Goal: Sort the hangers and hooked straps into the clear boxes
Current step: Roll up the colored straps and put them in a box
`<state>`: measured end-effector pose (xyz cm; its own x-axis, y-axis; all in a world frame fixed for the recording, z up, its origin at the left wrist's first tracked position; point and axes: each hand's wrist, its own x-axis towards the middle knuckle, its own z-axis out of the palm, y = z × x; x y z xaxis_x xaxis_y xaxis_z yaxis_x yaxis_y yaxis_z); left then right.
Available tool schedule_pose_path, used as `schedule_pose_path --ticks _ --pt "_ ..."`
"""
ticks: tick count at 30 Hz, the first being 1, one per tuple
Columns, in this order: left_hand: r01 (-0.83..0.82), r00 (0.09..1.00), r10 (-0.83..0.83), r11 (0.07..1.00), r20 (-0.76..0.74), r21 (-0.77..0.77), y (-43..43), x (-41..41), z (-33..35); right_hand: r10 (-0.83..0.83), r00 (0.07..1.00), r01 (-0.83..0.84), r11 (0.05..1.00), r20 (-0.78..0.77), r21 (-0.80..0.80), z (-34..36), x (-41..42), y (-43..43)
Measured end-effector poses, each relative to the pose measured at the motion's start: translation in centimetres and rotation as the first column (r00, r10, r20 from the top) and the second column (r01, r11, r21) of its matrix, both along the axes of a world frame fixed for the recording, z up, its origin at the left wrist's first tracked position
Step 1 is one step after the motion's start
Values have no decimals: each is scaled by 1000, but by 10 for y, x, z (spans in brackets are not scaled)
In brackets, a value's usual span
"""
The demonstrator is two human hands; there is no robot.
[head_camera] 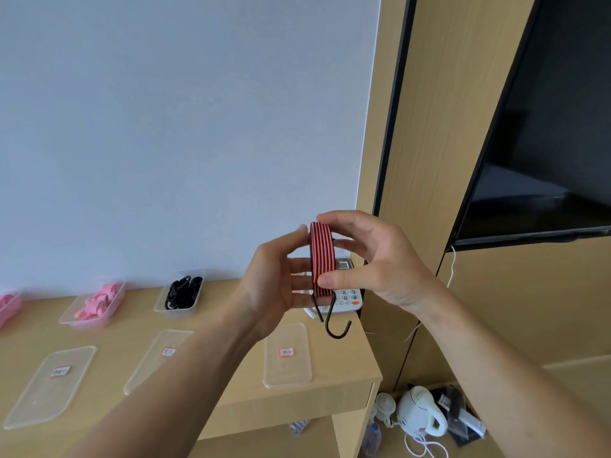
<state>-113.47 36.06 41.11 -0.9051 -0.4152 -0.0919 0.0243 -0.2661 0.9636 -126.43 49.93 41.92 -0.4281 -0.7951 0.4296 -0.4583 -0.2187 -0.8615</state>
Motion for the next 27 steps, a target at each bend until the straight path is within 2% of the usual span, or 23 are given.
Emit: schedule_pose_path --ticks 8,11,13,15,17,18,19,21,22,24,27 --pt "-10 1000 10 998 -3 -63 -11 6 4 -65 987 64 998 -150 -9 -13 11 -11" --pt "-18 1000 17 997 -18 -70 -18 9 -3 -113 972 123 992 -205 39 -19 18 -17" --pt "-62 997 59 996 -39 -69 -25 10 -8 -194 963 208 976 -185 63 -26 25 -21" --pt "-140 988 137 989 -69 -40 -32 12 -12 -338 934 346 937 -110 54 -39 33 -26" --pt "-217 972 217 976 -90 1 -42 15 -16 -498 865 501 865 -66 29 -52 40 -32" --pt "-250 964 249 968 -97 0 -47 17 -20 -527 849 528 846 -36 74 -57 45 -36" --pt "-276 957 273 961 -101 -17 -53 18 -23 -514 858 506 848 12 160 -62 50 -41" --pt "-287 954 281 957 -103 -49 -62 22 -31 -429 867 336 880 254 336 -72 64 -53" --pt "-276 958 270 960 -101 -50 -66 23 -35 -406 831 265 891 382 369 -74 71 -60" --pt "-253 964 248 966 -91 -46 -75 27 -44 -380 741 207 913 553 350 -80 79 -76" --pt "-239 970 238 971 -55 -6 -90 32 -59 -351 596 219 936 722 274 -86 83 -97"
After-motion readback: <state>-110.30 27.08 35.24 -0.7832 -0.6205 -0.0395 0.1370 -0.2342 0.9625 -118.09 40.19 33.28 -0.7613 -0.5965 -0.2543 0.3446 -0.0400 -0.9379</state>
